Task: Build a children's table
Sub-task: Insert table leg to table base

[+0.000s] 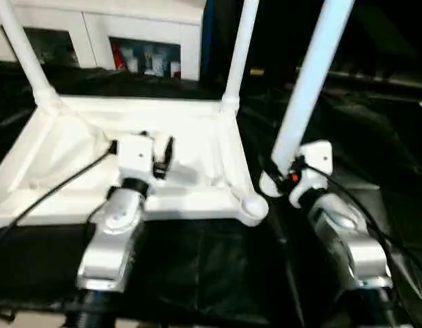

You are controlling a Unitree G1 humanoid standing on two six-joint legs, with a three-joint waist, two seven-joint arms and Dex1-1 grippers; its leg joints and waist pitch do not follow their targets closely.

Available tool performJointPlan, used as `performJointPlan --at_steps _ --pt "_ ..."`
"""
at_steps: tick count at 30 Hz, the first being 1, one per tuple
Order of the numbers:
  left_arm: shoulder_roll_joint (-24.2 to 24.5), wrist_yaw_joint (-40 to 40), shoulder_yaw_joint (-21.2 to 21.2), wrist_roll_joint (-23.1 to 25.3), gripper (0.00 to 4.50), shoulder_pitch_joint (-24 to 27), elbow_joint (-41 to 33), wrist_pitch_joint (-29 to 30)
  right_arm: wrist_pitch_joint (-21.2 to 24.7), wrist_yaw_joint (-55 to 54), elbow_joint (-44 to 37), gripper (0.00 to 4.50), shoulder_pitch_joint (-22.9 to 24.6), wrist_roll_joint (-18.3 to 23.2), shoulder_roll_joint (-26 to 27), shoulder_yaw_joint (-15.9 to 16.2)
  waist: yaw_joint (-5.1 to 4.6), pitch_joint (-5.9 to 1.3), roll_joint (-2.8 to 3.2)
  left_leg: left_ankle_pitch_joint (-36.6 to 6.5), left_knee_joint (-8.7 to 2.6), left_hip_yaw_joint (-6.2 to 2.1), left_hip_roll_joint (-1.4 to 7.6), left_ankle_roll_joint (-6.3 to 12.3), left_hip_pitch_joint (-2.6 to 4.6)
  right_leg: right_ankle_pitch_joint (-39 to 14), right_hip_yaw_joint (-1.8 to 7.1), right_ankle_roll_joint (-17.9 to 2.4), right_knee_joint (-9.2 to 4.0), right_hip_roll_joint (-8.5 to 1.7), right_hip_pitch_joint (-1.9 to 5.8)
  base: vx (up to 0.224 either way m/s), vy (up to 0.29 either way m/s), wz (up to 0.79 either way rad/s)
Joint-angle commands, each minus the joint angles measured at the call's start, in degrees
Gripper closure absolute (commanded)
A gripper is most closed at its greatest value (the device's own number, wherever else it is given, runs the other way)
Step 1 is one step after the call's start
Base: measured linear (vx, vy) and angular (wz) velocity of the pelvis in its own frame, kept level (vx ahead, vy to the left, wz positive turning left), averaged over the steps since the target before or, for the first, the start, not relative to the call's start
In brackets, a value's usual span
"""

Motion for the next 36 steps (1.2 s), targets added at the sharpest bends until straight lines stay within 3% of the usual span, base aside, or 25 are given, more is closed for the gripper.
performJointPlan --at_steps 1,2,3,4,6,7,8,11,13,14,15,18,21,22,23,24,26,28,29,30,31,33,34,35,36 --pt "0.29 -0.02 -1.00 1.70 1.46 0.68 -0.79 0.70 0.33 0.69 -1.75 2.59 0.59 1.19 -0.75 -0.83 0.41 -3.99 0.27 8.86 -2.96 -0.42 1.88 15.49 0.47 3.08 5.71 -6.77 -4.93 -8.31 2.24 -0.061 -0.092 0.00" --pt "0.49 -0.73 -1.01 1.27 1.46 0.95 -0.86 0.69 0.46 0.82 -2.08 2.59 0.88 1.49 -0.69 -0.90 2.38 -3.63 -0.39 0.38 -3.55 0.55 0.23 6.70 0.23 -8.98 5.88 -3.96 -6.83 -8.78 3.82 -0.074 -0.107 -0.05" --pt "0.54 -1.18 -1.00 0.89 1.46 1.11 -0.94 0.71 0.51 0.88 -2.26 2.59 1.05 1.65 -0.66 -0.94 3.07 -3.15 -0.44 -2.52 -4.60 0.91 0.12 2.39 0.78 -20.99 5.38 -0.09 -7.93 -7.58 3.82 -0.074 -0.107 -0.05" --pt "0.60 -1.60 -0.99 0.59 1.46 1.27 -0.98 0.59 0.50 0.79 -2.29 2.59 1.24 1.72 -0.54 -1.03 3.43 -2.71 -0.46 -4.49 -5.45 1.16 0.09 0.52 1.18 -28.65 5.04 3.47 -8.88 -6.69 3.41 -0.072 -0.088 -0.01" --pt "0.93 -2.24 -1.10 0.35 1.46 1.34 -0.80 0.54 0.24 0.38 -1.60 2.59 1.37 1.47 -0.08 -1.20 3.59 -2.72 0.08 -7.51 -6.57 1.07 0.48 -1.43 2.13 -30.97 4.10 5.49 -9.59 -5.60 2.89 -0.072 -0.057 0.01" --pt "1.11 -2.80 -1.18 0.04 1.46 1.33 -0.74 0.36 0.20 0.22 -1.37 2.59 1.37 1.28 0.16 -1.09 3.59 -2.72 0.08 -7.51 -6.57 1.07 0.48 -1.43 2.13 -30.97 4.10 5.49 -9.59 -5.60 2.89 -0.065 -0.025 0.02" --pt "1.16 -3.16 -1.18 -0.28 1.46 1.29 -0.77 0.59 0.25 0.20 -1.37 2.59 1.33 1.26 0.24 -1.01 3.32 -2.73 0.13 -9.51 -7.52 0.71 1.02 -1.81 2.71 -28.03 3.52 4.18 -9.57 -5.17 3.03 -0.052 0.006 0.03" --pt "1.21 -7.00 -1.04 -3.44 1.46 0.92 -0.80 0.51 0.85 0.26 -1.50 2.59 1.07 1.48 0.56 -0.60 3.06 -2.79 0.34 -11.73 -8.22 0.21 1.76 -2.02 2.98 -26.27 3.36 1.77 -9.53 -5.63 3.27 -0.017 0.002 0.01" --pt "2.55 -18.75 -2.64 -10.22 1.46 -0.31 0.77 0.44 1.01 1.43 -0.67 2.59 0.01 1.91 0.13 -0.59 2.99 -2.93 0.11 -12.16 -8.59 -0.05 2.21 -2.17 2.87 -24.02 3.58 0.18 -9.23 -6.19 3.52 -0.009 0.027 0.00" --pt "3.20 -22.13 -3.26 -11.54 1.46 -0.72 1.52 0.14 1.06 1.86 -0.53 2.59 -0.28 2.21 -0.04 -0.72 2.98 -2.96 0.53 -12.97 -8.92 -0.05 2.44 -2.37 3.38 -21.84 3.82 -1.71 -9.02 -6.24 3.21 -0.007 0.055 0.02" --pt "3.67 -24.41 -3.65 -12.48 1.46 -0.97 1.95 0.05 1.11 2.11 -0.48 2.59 -0.47 2.37 -0.12 -0.78 2.90 -2.95 0.62 -13.11 -8.98 -0.02 2.50 -2.61 3.30 -20.56 3.88 -2.24 -8.84 -6.22 3.28 -0.007 0.055 0.02" --pt "6.94 -34.26 -7.21 -12.88 1.29 -3.53 5.42 1.02 0.88 4.05 0.48 2.59 -1.65 2.62 -1.47 -0.98 2.83 -3.06 0.43 -13.83 -9.09 0.44 2.34 -2.97 3.54 -18.58 4.18 -3.30 -8.30 -6.35 3.11 0.000 0.018 0.00" --pt "10.30 -46.52 -13.02 -9.99 1.01 -8.98 13.14 0.09 -0.08 7.78 2.62 2.59 -3.23 2.23 -4.37 -0.81 3.02 -3.26 0.73 -11.17 -8.93 1.16 1.98 -2.62 3.59 -16.18 4.72 -3.66 -8.26 -6.31 3.06 0.000 0.000 0.00" --pt "11.15 -48.98 -14.96 -7.90 1.01 -10.91 15.94 -1.12 0.18 8.83 3.02 2.59 -3.65 2.52 -5.05 -0.96 3.07 -3.38 0.59 -9.95 -8.90 1.15 2.09 -2.55 3.36 -13.44 4.90 -4.44 -7.78 -6.45 3.34 0.000 0.000 0.00" --pt "11.58 -51.05 -16.33 -6.89 0.91 -12.30 17.56 -0.72 0.69 9.97 2.87 2.59 -3.70 2.80 -5.80 -0.86 3.17 -3.62 1.21 -8.85 -8.77 1.12 2.12 -2.68 3.33 -11.50 4.93 -4.90 -7.40 -6.54 3.56 0.000 0.000 0.00" --pt "11.66 -51.50 -16.61 -6.73 0.91 -12.58 17.86 -0.55 0.80 10.23 2.81 2.59 -3.69 2.86 -5.97 -0.82 3.11 -3.83 0.90 -6.84 -8.63 1.16 2.25 -2.37 3.12 -7.29 4.95 -5.99 -6.84 -6.54 3.83 0.000 0.000 0.00" --pt "12.47 -57.30 -19.35 -6.56 0.91 -15.73 21.57 0.59 1.47 12.49 2.11 2.59 -3.19 3.38 -7.61 -0.64 2.99 -4.13 1.54 -3.98 -8.19 1.31 1.96 -1.48 2.81 -1.48 4.87 -8.20 -6.37 -6.51 4.30 0.000 0.000 0.00" --pt "12.92 -60.19 -20.88 -6.33 0.91 -17.48 23.73 0.87 1.77 13.45 1.70 2.59 -2.79 3.58 -8.48 -0.56 3.11 -4.34 1.17 -1.66 -7.99 1.29 1.97 -0.49 2.51 2.61 4.89 -9.71 -5.68 -6.64 4.74 0.000 0.000 0.00" --pt "12.65 -62.15 -21.66 -6.22 0.91 -19.38 26.19 1.04 1.86 13.97 1.27 2.59 -2.27 3.60 -9.29 -0.59 3.19 -4.31 2.07 -1.36 -7.91 1.22 1.92 -0.29 2.50 3.27 4.85 -10.12 -5.59 -6.66 4.67 0.000 0.000 0.00" --pt "12.40 -62.14 -21.85 -5.82 1.18 -20.13 27.24 0.37 1.92 14.12 1.04 2.59 -2.03 3.66 -9.55 -0.66 2.98 -4.20 1.85 -2.43 -7.82 1.43 1.84 0.04 2.60 2.68 4.80 -10.37 -6.06 -6.49 4.65 0.000 0.000 0.00" --pt "11.63 -61.89 -22.04 -5.01 1.18 -21.81 29.93 -0.78 2.00 14.49 0.63 2.59 -1.61 3.75 -10.07 -0.72 3.04 -4.27 2.37 -2.75 -7.79 1.26 1.86 -0.09 2.58 2.52 4.77 -10.67 -5.88 -6.58 4.87 0.000 0.000 0.00" --pt "10.62 -61.37 -22.35 -3.64 1.18 -23.91 33.33 -1.59 2.33 14.92 -0.57 2.59 -0.76 3.93 -10.60 -0.77 3.11 -4.15 1.89 -4.05 -7.71 1.40 1.70 0.51 2.48 -1.96 4.67 -10.22 -6.57 -6.74 5.13 0.000 0.000 0.00" --pt "10.59 -61.34 -22.37 -3.56 1.18 -23.99 33.47 -1.64 2.36 14.94 -0.64 2.59 -0.72 3.94 -10.61 -0.78 3.23 -4.16 2.33 -4.17 -7.68 1.33 1.74 0.53 2.50 -3.19 4.66 -10.04 -6.67 -6.81 5.10 0.000 0.000 0.00" --pt "10.33 -60.95 -22.80 -2.53 1.44 -24.69 34.38 -1.12 2.78 15.17 -1.55 2.59 -0.09 4.09 -10.72 -0.84 3.20 -4.08 2.14 -4.42 -7.73 1.36 1.88 0.57 2.47 -4.98 4.63 -9.68 -6.89 -6.77 5.04 0.000 0.000 0.00" --pt "10.26 -61.69 -23.35 -2.38 1.44 -25.16 34.66 0.17 3.06 15.26 -2.51 2.59 0.64 4.08 -10.87 -0.68 3.16 -4.11 2.89 -4.76 -7.70 1.32 1.90 0.40 2.54 -6.27 4.58 -9.15 -7.07 -6.63 4.93 0.000 0.000 0.00"
